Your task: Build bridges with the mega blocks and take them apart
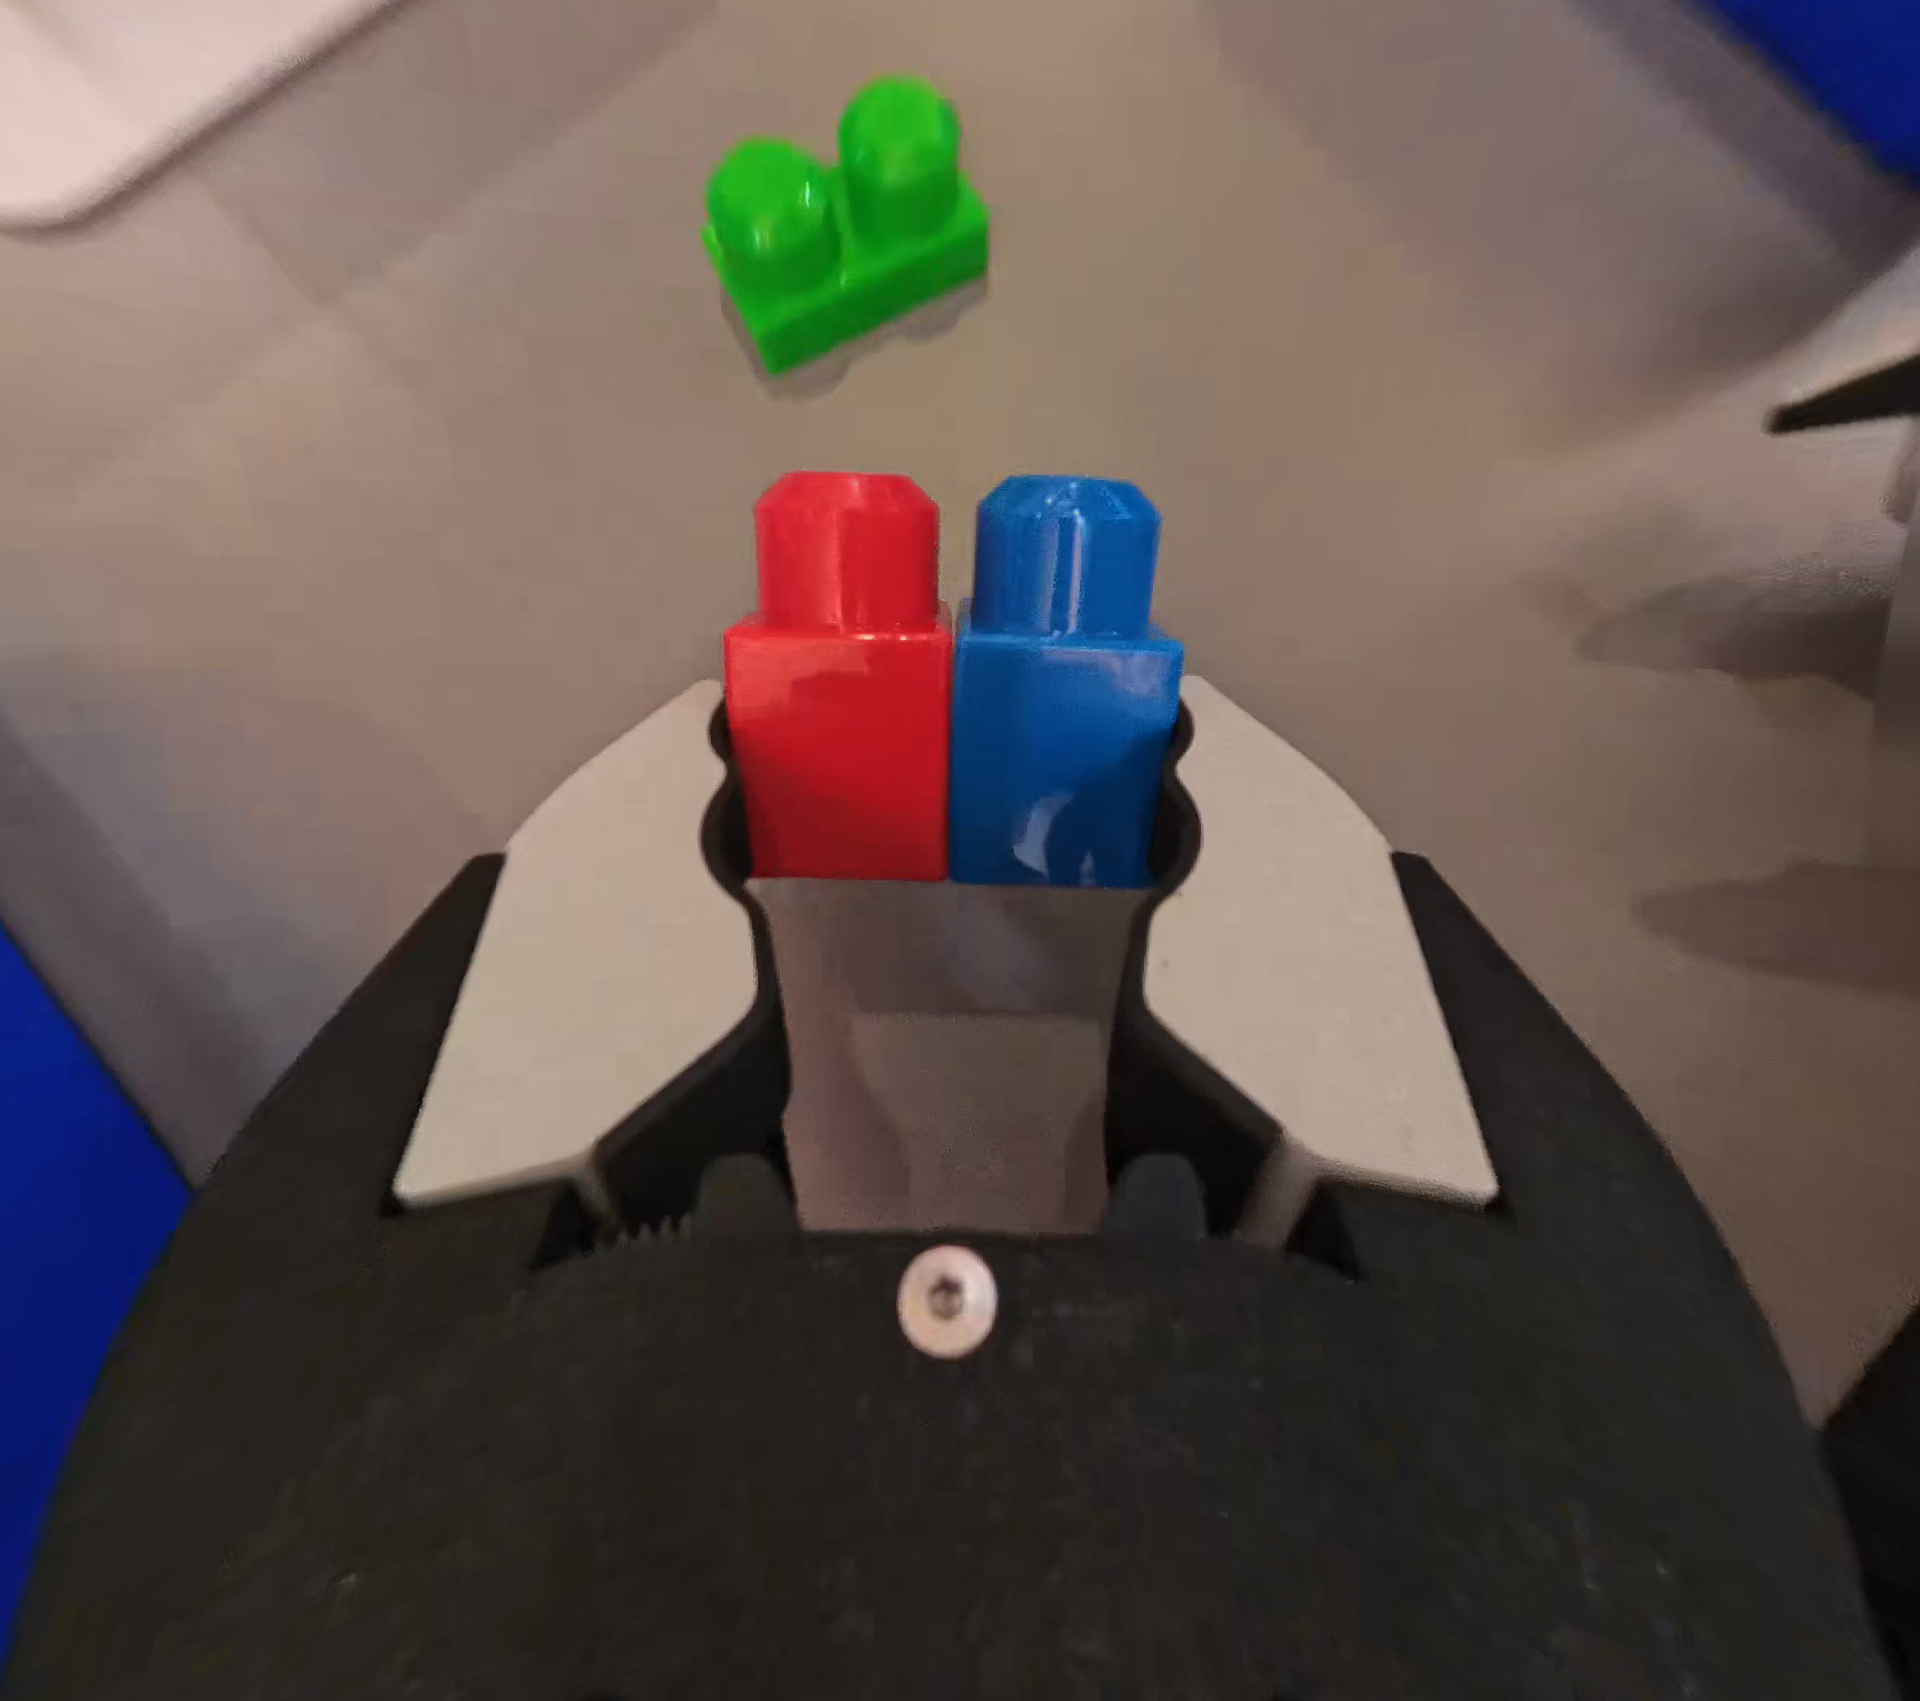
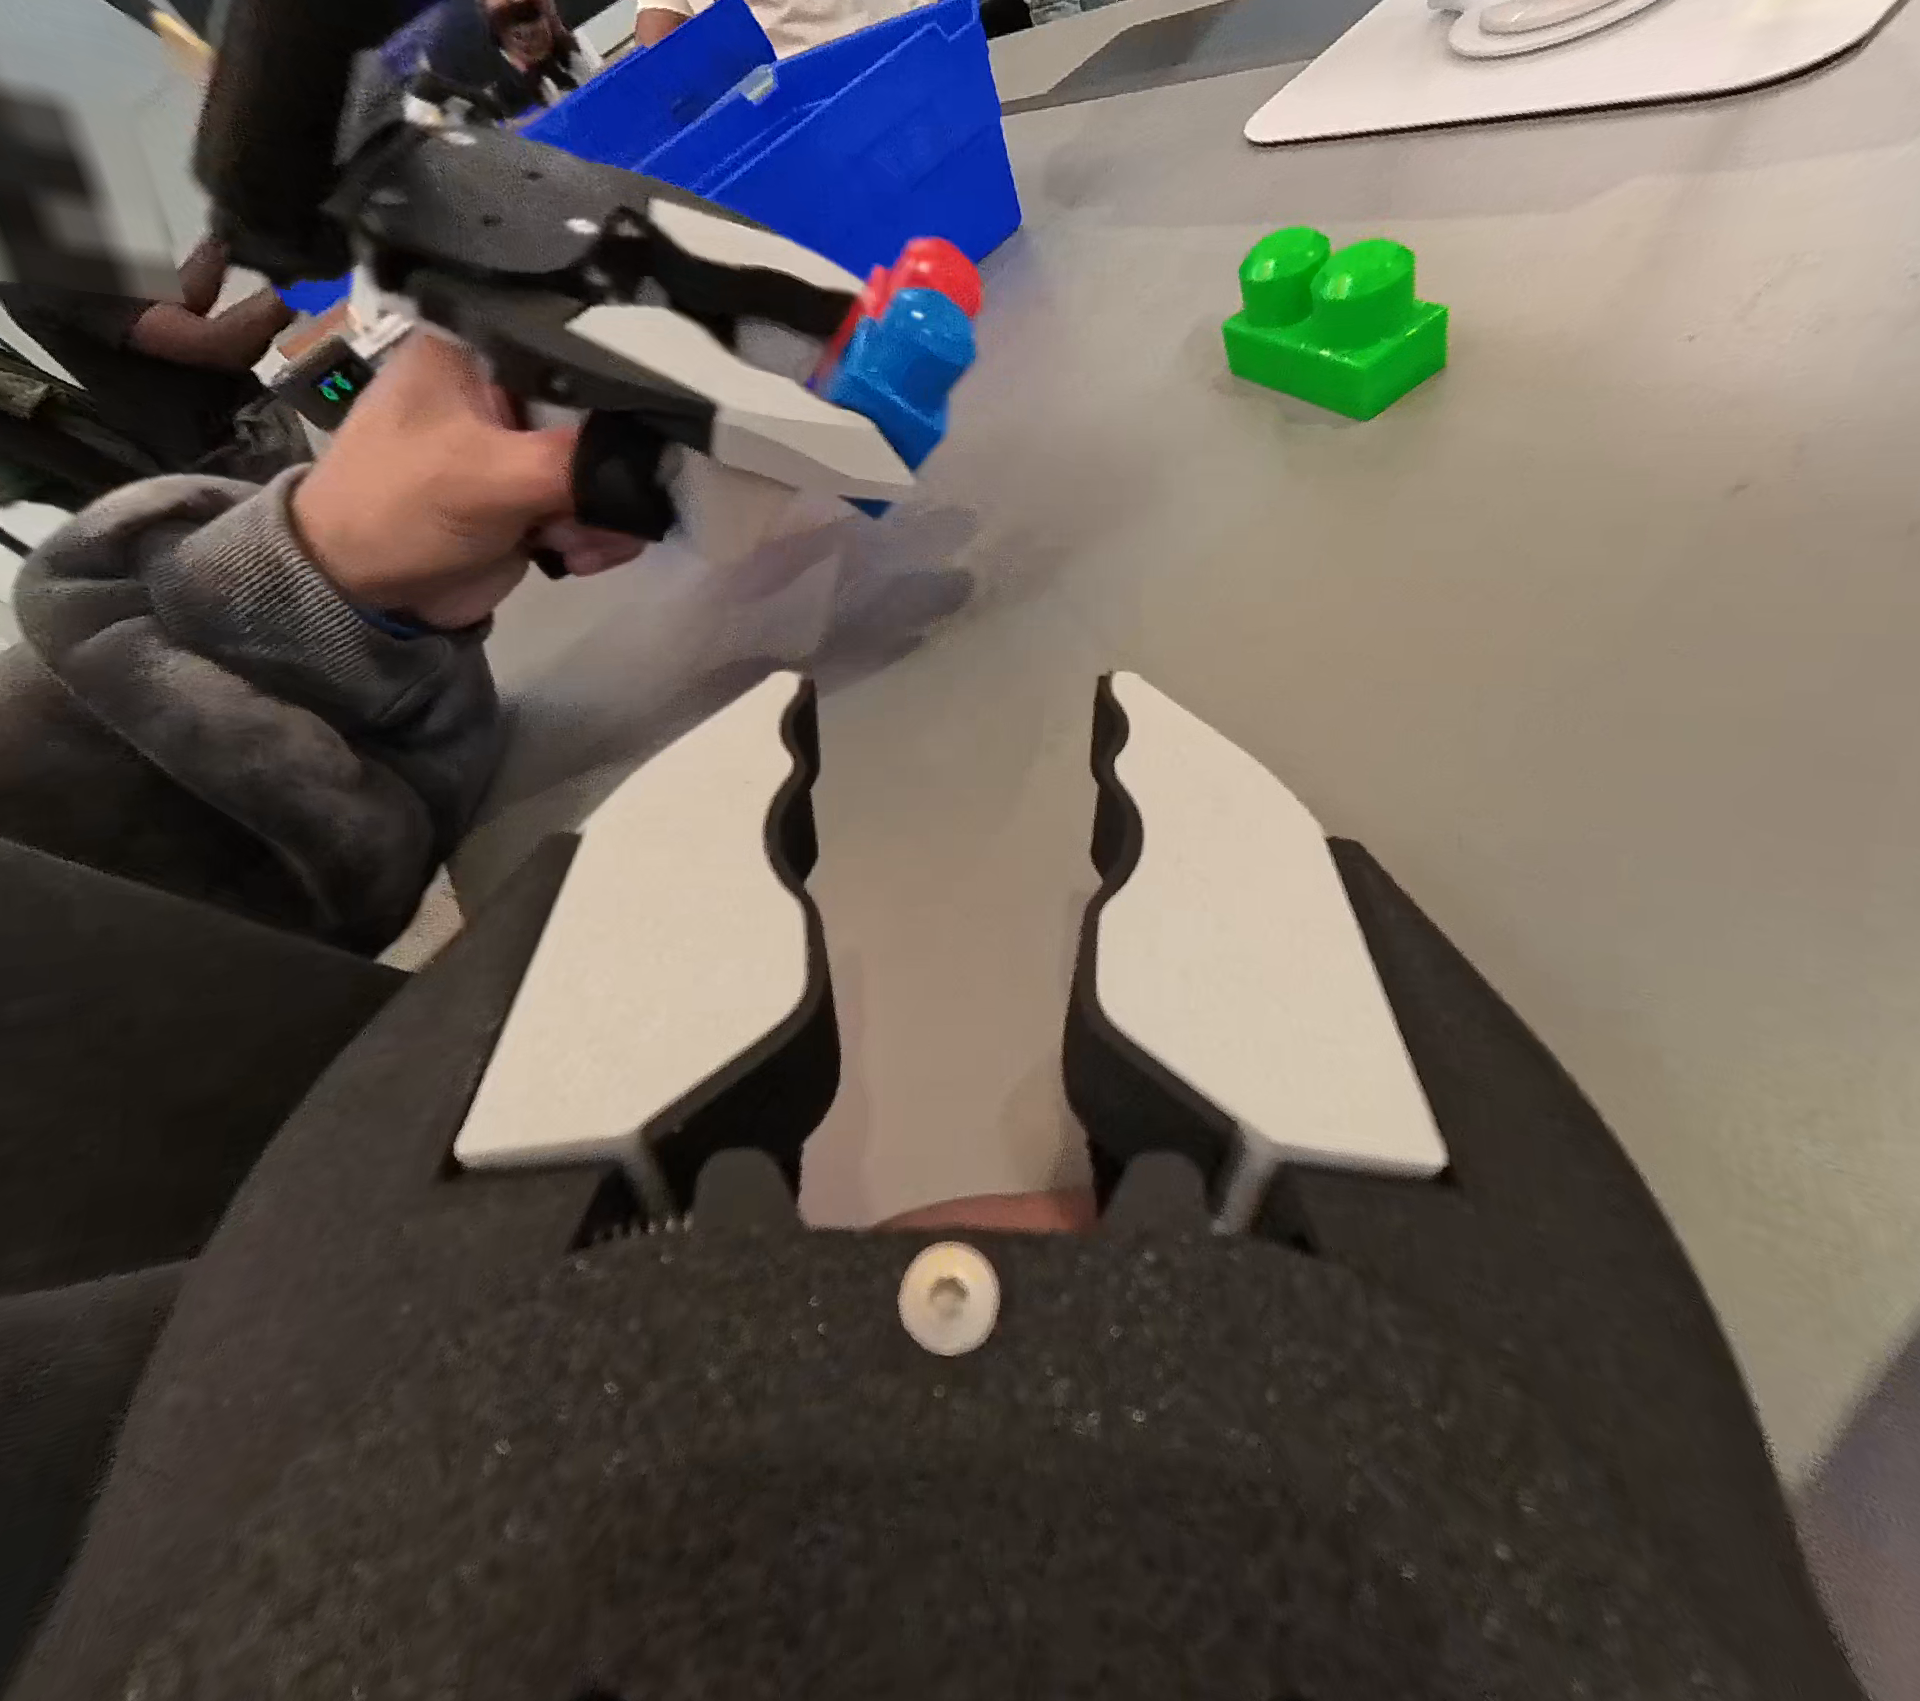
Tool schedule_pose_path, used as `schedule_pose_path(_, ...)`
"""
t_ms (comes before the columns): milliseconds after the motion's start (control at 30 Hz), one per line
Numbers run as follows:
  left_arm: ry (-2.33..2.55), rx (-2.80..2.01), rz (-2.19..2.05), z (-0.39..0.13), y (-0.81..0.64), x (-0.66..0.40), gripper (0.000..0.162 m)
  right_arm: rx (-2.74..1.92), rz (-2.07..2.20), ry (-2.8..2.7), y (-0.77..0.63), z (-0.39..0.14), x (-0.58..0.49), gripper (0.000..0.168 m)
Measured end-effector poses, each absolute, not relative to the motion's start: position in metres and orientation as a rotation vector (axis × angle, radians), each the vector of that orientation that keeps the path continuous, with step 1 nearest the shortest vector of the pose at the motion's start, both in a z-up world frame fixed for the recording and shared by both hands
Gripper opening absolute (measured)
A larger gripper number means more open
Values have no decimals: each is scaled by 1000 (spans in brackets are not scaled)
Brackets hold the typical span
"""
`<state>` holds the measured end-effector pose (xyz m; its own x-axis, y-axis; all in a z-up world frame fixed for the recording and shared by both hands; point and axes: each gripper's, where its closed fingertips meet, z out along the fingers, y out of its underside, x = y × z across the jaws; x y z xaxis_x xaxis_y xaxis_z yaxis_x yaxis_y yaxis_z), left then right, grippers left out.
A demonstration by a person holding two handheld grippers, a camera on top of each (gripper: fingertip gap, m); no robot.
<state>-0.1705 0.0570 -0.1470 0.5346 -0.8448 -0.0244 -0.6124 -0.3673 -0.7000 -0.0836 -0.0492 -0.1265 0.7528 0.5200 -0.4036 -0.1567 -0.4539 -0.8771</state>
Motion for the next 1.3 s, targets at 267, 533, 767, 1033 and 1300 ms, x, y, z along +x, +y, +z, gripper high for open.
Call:
schedule_pose_path(267, 1122, -1957, -644, -135, 46, -189, 74, -1980, 526, -447, -11, -104, -69, 59)
schedule_pose_path(533, 1042, -1927, -752, -143, 33, -206, 74, -2163, 66, -1068, 92, -83, -85, 52)
schedule_pose_path(767, 1028, -1868, -798, -133, 24, -214, 74, -2321, 15, -1447, 141, -149, -86, 51)
schedule_pose_path(1033, 982, -1851, -848, -129, 24, -221, 74, -2370, 5, -1472, 147, -177, -88, 34)
schedule_pose_path(1300, 1049, -1669, -661, -113, 56, -185, 74, -2336, 219, -1254, 133, -48, -91, 34)
